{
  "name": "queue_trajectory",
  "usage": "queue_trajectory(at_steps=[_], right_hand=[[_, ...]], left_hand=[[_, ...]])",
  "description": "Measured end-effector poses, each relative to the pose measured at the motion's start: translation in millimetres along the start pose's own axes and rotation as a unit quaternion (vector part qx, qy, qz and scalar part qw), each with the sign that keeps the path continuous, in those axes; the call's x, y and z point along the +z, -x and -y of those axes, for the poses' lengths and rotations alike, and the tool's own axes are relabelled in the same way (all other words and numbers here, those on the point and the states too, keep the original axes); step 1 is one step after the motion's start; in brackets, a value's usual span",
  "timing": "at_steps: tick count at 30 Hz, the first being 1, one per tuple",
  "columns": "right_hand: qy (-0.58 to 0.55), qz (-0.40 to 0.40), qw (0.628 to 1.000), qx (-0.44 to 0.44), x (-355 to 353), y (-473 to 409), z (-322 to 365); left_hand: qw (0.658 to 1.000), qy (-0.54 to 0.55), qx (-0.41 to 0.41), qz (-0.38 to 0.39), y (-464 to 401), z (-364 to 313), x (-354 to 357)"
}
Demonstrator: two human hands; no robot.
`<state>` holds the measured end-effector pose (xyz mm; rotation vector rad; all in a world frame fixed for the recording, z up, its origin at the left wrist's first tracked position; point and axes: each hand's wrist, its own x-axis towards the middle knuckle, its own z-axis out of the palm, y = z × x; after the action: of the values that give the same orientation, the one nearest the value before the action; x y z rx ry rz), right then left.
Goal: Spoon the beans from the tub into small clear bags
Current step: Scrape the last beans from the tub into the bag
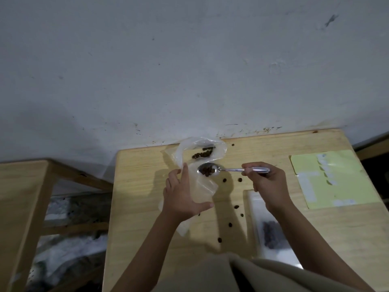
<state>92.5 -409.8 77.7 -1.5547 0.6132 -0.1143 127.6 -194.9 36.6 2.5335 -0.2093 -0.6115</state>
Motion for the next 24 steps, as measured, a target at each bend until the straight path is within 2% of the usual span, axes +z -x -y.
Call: queue_trajectory(at_steps=[3,7,11,14,17,19,22,24], right_hand=[[0.061,0.024,0.994,-0.083,5.2,4.7,4.1],[0.120,-0.031,0.974,-0.188,14.0,-6.5,5.5],[0.229,-0.042,0.924,-0.302,30.9,-27.4,-3.7],[0.346,-0.022,0.873,-0.341,45.6,-42.8,-9.9],[0.432,0.007,0.831,-0.350,54.7,-54.9,-4.8],[0.453,0.041,0.828,-0.328,57.5,-65.7,4.1],[0.433,0.066,0.868,-0.234,57.6,-86.4,17.2],[0.399,0.037,0.901,-0.167,54.0,-96.4,20.5]], left_hand=[[1.000,0.013,-0.003,0.010,-2.6,-2.8,-0.1],[0.999,0.030,-0.020,0.028,-8.6,-5.8,-1.5],[0.999,0.012,-0.020,0.028,-14.9,-10.2,-5.2],[1.000,-0.009,-0.012,0.025,-16.6,-13.4,-8.6],[0.999,-0.028,0.008,0.018,-15.0,-15.3,-10.0],[0.999,-0.028,0.019,0.016,-13.8,-16.1,-8.9],[0.999,-0.025,0.018,0.021,-14.5,-16.2,-7.5],[0.999,-0.020,0.017,0.023,-16.4,-16.4,-6.8]])
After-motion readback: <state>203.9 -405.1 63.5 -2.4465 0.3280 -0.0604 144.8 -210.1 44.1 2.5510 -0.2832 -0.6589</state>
